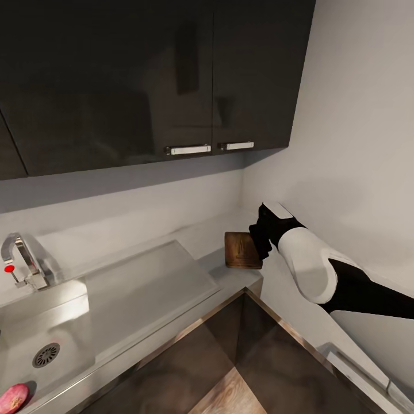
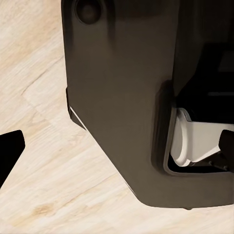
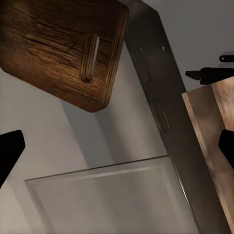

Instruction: In the kitchen, take the Vidalia onion out of the sink, dice it on the chopping board with the paring knife, put the diced onion into the bowl on the countertop, then place both the paring knife and the chopping board into the sink.

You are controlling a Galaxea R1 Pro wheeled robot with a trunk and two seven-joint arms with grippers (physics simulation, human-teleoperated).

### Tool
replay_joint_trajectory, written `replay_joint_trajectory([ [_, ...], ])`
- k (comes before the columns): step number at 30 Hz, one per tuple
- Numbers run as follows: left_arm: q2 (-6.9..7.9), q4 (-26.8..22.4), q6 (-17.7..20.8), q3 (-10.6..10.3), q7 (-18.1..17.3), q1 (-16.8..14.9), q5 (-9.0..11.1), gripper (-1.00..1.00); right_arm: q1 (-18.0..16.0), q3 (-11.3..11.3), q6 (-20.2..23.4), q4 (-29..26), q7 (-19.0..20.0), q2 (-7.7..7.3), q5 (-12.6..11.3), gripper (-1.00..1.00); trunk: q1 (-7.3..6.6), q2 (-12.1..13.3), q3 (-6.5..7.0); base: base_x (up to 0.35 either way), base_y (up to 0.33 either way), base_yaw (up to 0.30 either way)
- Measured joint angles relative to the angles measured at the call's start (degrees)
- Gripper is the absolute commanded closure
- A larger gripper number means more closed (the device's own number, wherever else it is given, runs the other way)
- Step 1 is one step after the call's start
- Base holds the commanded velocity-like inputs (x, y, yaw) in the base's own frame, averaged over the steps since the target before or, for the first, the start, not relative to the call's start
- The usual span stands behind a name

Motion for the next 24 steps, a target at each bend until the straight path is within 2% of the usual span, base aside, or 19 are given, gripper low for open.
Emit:
replay_joint_trajectory([
  [10,0.0,0.0,-0.02,0.0,0.0,0.03,0.0,-1.0,0.02,-0.06,-0.35,0.0,-0.05,0.0,0.02,-1.0,0.0,0.0,0.0,0.0,0.0,0.0],
  [17,-0.01,0.0,0.05,0.0,0.0,0.0,0.0,-1.0,0.03,0.01,-0.36,0.0,-0.05,0.0,0.02,-1.0,-0.03,0.0,0.0,0.266,0.0,0.0],
  [24,0.02,0.0,0.05,0.0,0.0,0.0,0.0,-1.0,0.04,0.02,-0.2,0.0,-0.05,0.0,0.01,-1.0,0.0,0.0,0.0,0.063,0.0,0.0],
])
